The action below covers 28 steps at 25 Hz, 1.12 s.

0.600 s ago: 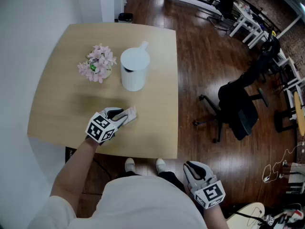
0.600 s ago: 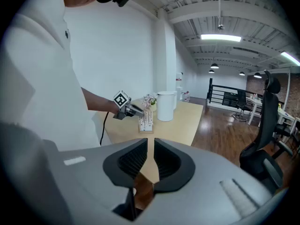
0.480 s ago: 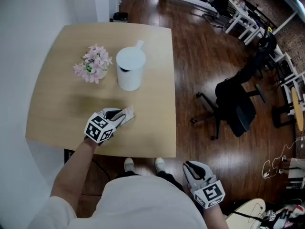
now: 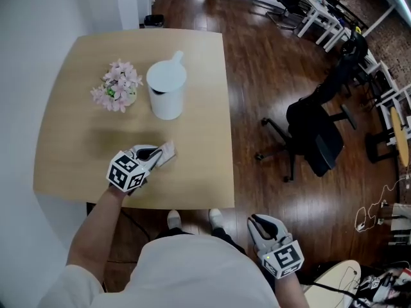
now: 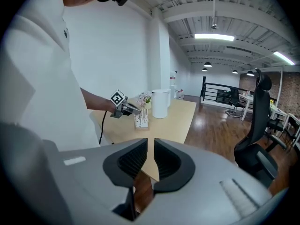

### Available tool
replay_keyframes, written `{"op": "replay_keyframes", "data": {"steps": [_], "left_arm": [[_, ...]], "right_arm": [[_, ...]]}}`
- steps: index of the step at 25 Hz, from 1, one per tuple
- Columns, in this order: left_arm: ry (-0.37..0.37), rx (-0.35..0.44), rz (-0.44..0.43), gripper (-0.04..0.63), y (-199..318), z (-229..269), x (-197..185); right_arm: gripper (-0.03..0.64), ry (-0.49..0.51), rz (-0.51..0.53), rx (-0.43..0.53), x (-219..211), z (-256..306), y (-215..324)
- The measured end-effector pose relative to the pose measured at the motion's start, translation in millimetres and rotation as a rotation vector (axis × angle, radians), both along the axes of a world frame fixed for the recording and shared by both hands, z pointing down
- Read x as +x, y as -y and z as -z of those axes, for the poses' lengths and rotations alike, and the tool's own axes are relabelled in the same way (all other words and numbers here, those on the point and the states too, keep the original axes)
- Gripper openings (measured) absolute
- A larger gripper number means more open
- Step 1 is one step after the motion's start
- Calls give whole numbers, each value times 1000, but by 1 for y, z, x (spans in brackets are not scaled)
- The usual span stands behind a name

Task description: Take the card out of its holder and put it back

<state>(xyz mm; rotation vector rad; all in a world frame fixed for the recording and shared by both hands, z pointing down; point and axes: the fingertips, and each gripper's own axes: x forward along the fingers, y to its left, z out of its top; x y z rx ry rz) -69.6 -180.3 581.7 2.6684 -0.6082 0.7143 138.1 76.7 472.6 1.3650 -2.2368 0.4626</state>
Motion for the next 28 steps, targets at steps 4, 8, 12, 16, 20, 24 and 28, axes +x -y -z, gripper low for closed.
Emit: {"op": "replay_keyframes", "data": {"steps": [4, 8, 12, 16, 20, 24, 28], "left_arm": [[-1, 17, 10, 16, 2, 11, 0], [-13, 46, 33, 15, 4, 31, -3], [-27, 77, 72, 15, 6, 51, -10], [-39, 112, 136, 16, 6, 75, -21], [-58, 145, 240, 15, -5, 101, -38], [-71, 184, 363, 15, -25, 124, -67], [-61, 204, 495, 15, -60, 135, -100]], "right_arm": [[49, 5, 20, -1, 2, -2, 1], [49, 18, 46, 17, 4, 2, 6], [49, 39, 71, 37, 9, 2, 11], [49, 56, 122, 48, 13, 2, 17], [49, 65, 203, 49, 19, 5, 28], [49, 70, 301, 59, 21, 4, 46], [49, 87, 412, 63, 16, 3, 62]]}}
